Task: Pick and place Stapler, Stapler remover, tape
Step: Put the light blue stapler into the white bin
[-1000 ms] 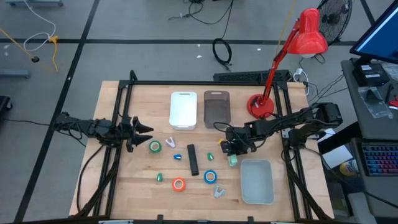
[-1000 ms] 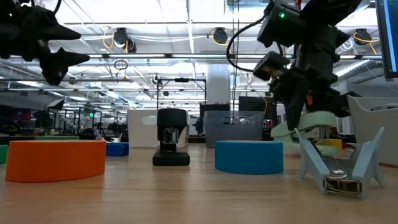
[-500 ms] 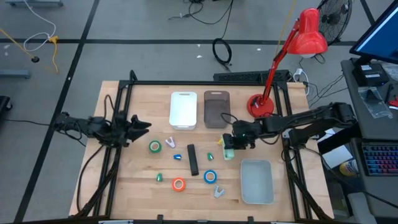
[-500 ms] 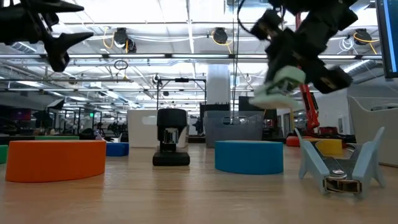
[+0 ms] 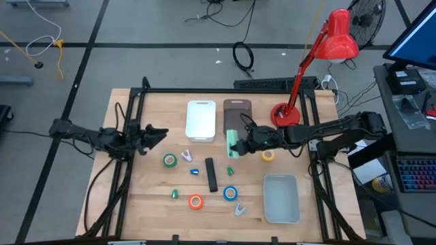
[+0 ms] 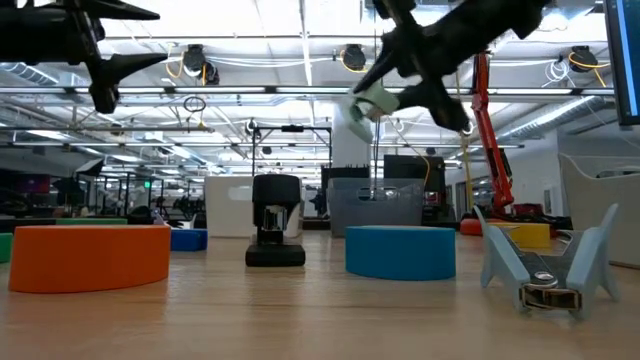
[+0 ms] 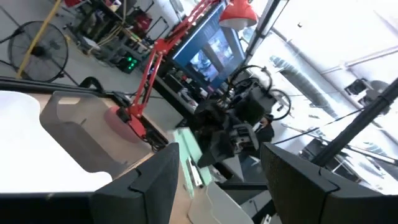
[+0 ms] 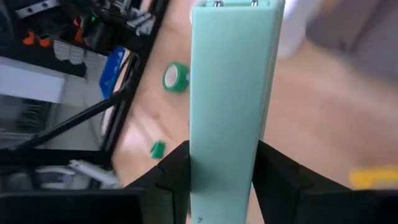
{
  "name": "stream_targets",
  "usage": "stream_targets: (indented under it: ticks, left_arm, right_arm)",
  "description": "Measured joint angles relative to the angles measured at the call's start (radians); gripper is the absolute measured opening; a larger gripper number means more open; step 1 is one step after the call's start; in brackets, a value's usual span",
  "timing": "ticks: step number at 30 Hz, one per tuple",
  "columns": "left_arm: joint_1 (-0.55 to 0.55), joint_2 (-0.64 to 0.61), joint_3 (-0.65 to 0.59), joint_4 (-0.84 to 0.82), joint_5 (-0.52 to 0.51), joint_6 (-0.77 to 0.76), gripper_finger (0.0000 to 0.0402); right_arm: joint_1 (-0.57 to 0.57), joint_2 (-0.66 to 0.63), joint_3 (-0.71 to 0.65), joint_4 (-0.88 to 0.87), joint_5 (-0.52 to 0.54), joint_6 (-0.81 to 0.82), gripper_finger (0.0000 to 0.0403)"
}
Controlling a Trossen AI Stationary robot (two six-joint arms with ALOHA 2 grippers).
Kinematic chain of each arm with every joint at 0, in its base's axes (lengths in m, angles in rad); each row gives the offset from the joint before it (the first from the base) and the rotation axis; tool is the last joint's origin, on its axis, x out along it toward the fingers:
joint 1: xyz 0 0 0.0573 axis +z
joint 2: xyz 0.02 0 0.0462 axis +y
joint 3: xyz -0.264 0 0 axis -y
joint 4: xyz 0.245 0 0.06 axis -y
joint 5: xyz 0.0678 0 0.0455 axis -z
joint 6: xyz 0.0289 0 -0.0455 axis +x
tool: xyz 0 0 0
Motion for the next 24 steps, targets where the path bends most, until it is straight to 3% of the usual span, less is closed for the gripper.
stream_targets:
  ticks: [5, 11, 18, 24]
  left_arm:
    - [0.000, 0.165, 0.074, 0.034, -0.017, 0.000, 0.0228]
    - [0.002, 0.355, 0.259, -0.091, -0.059, 0.052, 0.0228]
    - [0.011, 0.493, 0.470, -0.274, -0.152, 0.133, 0.0228]
    - [0.045, 0.591, 0.583, -0.293, -0.165, 0.156, 0.0228]
  right_arm:
    - [-0.021, 0.058, 0.102, 0.007, 0.057, -0.207, 0.0127]
    - [-0.030, 0.128, 0.204, 0.004, 0.097, -0.422, 0.0127]
    - [-0.030, 0.152, 0.257, 0.012, 0.191, -0.577, 0.0127]
    - [-0.029, 0.154, 0.259, 0.099, 0.307, -0.704, 0.0128]
